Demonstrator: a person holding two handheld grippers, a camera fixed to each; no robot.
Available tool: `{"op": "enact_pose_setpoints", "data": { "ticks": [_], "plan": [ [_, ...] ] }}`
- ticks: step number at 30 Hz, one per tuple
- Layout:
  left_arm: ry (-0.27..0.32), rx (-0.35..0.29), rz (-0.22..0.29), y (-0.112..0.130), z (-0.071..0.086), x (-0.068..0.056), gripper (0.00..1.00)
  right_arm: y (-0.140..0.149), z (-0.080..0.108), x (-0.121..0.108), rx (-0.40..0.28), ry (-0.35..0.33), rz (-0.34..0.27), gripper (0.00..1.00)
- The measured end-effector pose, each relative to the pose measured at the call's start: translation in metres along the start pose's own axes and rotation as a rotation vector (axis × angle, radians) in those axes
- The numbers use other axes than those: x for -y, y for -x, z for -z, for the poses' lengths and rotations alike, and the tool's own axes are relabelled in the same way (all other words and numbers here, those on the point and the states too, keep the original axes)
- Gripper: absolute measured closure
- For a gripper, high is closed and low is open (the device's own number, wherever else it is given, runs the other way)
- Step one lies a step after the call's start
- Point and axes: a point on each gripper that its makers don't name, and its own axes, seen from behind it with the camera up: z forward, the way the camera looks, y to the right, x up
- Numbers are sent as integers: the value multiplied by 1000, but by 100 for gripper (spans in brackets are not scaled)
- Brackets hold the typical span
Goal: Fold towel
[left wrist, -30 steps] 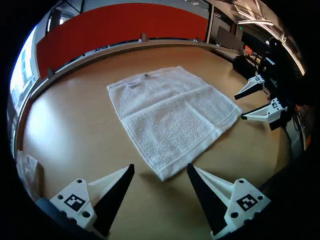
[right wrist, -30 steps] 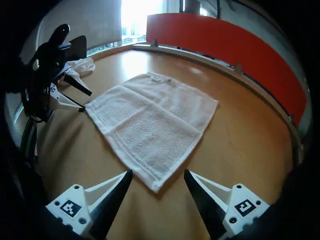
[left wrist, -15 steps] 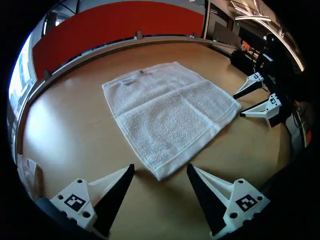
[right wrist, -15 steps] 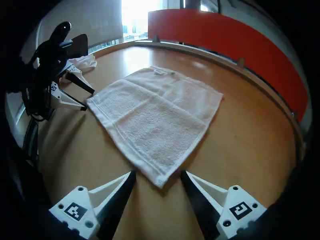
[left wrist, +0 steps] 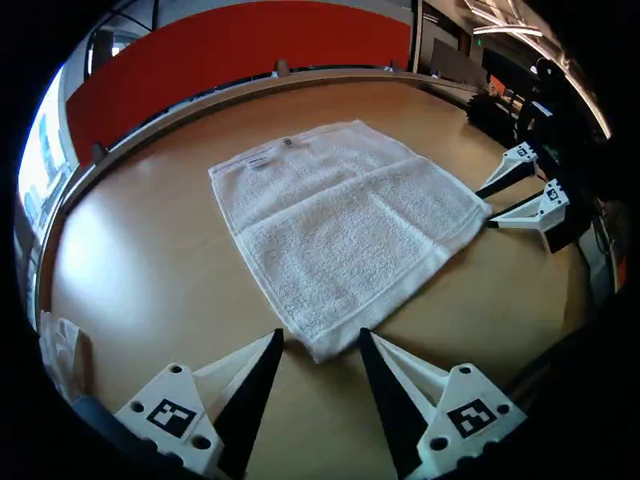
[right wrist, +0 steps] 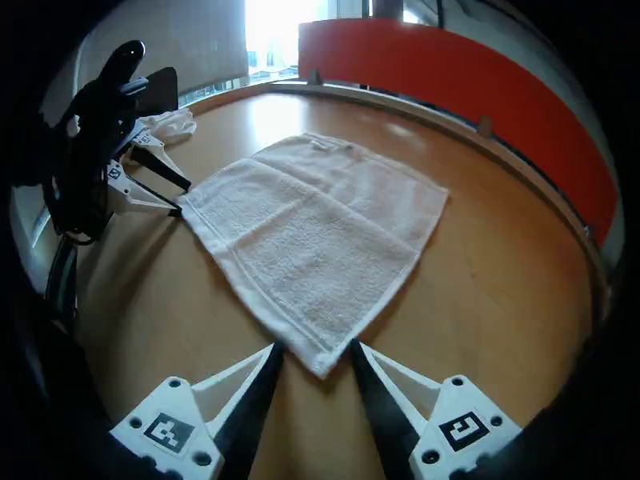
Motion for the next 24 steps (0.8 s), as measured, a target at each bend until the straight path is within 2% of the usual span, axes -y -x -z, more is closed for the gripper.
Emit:
{"op": "enact_pose_setpoints", "data": {
  "ticks": [2, 6, 8, 10, 14, 18, 24],
  "plan": [
    [-5, 0, 1, 0, 0, -1, 41, 0, 0, 0, -2, 0, -2, 42],
    [-12, 2, 7, 0, 0, -4, 53, -1, 0, 1, -4, 0, -4, 60],
    [-17, 4, 11, 0, 0, -4, 64, -1, 0, 1, -4, 1, -3, 69],
    [-21, 6, 18, 0, 0, -4, 69, -2, -1, 2, -4, 2, -3, 76],
    [-26, 11, 32, 0, 0, -3, 75, -4, -1, 1, -5, 2, -6, 82],
    [-34, 18, 53, -1, 1, -2, 88, -10, 1, 2, -15, -11, -19, 86],
    [-26, 15, 78, -3, 2, -7, 89, -18, 7, -3, -31, 0, -30, 88]
  ]
}}
